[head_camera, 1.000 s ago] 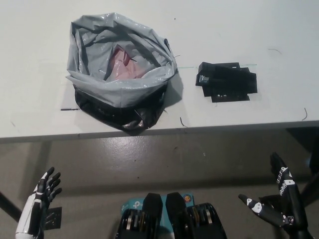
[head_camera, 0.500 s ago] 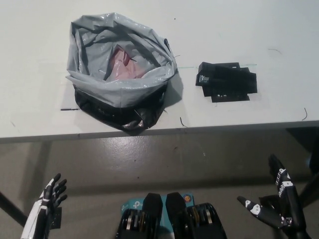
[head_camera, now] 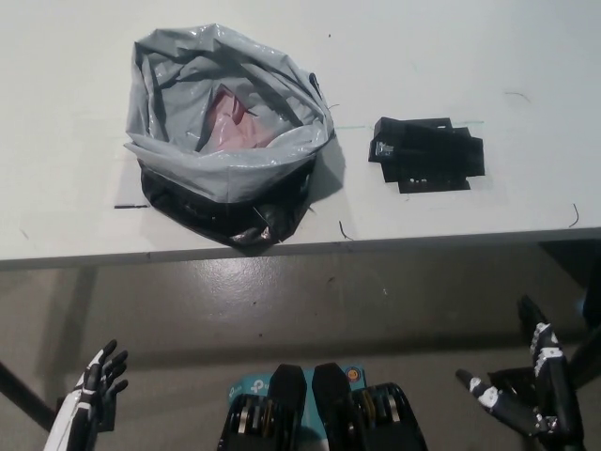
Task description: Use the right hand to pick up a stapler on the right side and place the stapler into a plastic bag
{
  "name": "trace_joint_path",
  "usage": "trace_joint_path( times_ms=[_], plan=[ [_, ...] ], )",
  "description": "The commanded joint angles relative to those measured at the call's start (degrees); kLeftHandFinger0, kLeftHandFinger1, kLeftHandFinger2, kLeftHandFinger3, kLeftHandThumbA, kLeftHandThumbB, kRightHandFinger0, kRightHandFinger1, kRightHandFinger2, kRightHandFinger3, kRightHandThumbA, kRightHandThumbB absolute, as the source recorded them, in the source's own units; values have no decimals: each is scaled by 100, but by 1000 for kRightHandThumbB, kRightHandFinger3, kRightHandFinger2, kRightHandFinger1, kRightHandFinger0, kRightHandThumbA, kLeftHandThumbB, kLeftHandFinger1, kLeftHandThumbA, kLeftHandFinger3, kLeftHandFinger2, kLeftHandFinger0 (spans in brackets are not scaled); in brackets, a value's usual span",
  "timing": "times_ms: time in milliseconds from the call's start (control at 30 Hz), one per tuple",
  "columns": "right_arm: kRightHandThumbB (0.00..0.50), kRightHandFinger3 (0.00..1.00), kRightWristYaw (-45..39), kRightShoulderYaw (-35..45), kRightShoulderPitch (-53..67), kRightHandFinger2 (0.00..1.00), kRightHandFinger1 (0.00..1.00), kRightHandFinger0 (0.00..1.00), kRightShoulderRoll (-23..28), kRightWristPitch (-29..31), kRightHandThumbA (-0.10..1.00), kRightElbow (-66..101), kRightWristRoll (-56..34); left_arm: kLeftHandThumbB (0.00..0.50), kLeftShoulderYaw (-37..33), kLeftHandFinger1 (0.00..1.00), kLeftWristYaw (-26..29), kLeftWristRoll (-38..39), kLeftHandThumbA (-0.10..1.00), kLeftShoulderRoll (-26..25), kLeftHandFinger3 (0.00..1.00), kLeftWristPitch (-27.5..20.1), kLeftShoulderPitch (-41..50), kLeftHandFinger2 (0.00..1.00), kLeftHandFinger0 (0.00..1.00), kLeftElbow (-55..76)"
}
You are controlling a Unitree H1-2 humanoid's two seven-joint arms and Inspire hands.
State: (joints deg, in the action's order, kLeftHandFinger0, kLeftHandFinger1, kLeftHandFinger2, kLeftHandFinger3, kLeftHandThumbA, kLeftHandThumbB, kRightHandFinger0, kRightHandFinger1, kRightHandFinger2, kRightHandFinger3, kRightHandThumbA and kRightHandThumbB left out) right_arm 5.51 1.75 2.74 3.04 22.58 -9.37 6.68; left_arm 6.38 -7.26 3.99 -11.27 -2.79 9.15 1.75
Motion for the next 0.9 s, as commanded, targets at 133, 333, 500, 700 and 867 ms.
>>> trace_joint_path(
  times_ms=[133, 333, 500, 700, 867],
  plan=[
    [366, 1000, 668, -36, 11, 1000, 1000, 964, -41, 435, 881, 468, 183, 18, -79, 1000, -74, -39, 1000, -91, 1000, -23, 227, 1000, 1000, 321],
    [353, 1000, 583, -89, -118, 1000, 1000, 984, 32, 435, 909, 103, 283, 19, -72, 1000, -22, -78, 1000, -122, 1000, 37, 83, 1000, 1000, 283],
    [373, 1000, 352, -180, -270, 1000, 1000, 1000, 147, 435, 913, -214, 164, 21, -71, 1000, -60, -56, 1000, -182, 1000, 53, -67, 1000, 1000, 211],
    [367, 1000, 242, -288, -280, 1000, 1000, 1000, 177, 435, 905, -323, 132, 41, -74, 1000, -71, -47, 1000, -229, 1000, 99, -76, 1000, 1000, 246],
    [385, 1000, 223, -391, -328, 1000, 1000, 1000, 237, 435, 904, -385, 183, 49, -66, 1000, -77, -40, 1000, -258, 1000, 79, -83, 1000, 1000, 228]
  ],
)
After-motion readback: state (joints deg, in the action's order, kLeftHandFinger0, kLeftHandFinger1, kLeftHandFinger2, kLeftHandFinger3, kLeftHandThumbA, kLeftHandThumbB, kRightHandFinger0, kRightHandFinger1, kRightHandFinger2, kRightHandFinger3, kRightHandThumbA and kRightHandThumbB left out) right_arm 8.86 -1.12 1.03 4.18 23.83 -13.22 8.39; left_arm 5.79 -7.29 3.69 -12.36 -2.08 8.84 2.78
